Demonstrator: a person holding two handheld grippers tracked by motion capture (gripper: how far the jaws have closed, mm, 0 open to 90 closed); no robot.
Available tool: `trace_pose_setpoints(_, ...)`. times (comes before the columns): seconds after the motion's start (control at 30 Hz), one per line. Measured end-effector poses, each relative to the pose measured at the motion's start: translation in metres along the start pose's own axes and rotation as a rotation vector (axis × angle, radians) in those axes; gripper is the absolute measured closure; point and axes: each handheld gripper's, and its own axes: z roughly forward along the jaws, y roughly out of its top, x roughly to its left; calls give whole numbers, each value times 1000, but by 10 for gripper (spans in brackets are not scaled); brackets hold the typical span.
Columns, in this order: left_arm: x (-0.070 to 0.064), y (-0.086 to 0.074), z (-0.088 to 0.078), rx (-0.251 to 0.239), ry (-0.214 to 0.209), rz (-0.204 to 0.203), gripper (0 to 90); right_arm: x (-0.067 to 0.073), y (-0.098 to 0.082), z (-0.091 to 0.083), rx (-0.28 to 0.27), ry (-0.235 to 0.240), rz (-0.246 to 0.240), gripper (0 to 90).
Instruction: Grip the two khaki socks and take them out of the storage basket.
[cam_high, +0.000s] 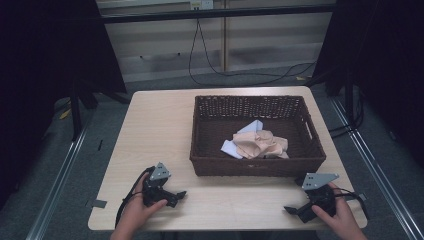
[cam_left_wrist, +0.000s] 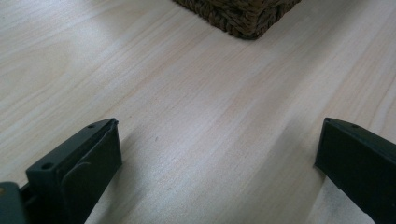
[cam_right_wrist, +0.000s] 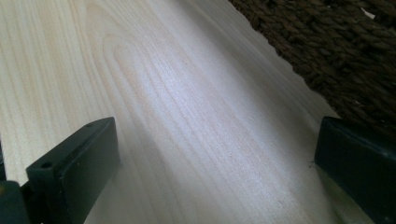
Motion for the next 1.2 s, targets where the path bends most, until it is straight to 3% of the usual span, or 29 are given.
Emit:
trace_pose_setpoints(0.3,0,0,0,1,0,0,0,1,0,0,-1,1,-2,0)
trace_pose_setpoints(0.37,0,0,0,2,2,0,0,3,7,0,48,11,-15,30)
trace_pose_setpoints(0.53,0,0,0,3,2,0,0,13,25,0,99,24,-49,54)
trace_pose_setpoints(0.63,0,0,0,0,-1,-1,0,19,40,5,165,34,-73,53)
trace_pose_setpoints(0.73,0,0,0,0,1,0,0,23,52,11,230,73,-90,48)
trace_pose_setpoints(0.8,0,0,0,1,0,0,0,26,58,12,272,69,-106,57)
trace_pose_setpoints(1.07,0,0,0,3,3,1,0,27,84,7,343,104,-87,63)
trace_pose_setpoints(1.2,0,0,0,1,3,0,0,25,96,4,366,122,-107,69)
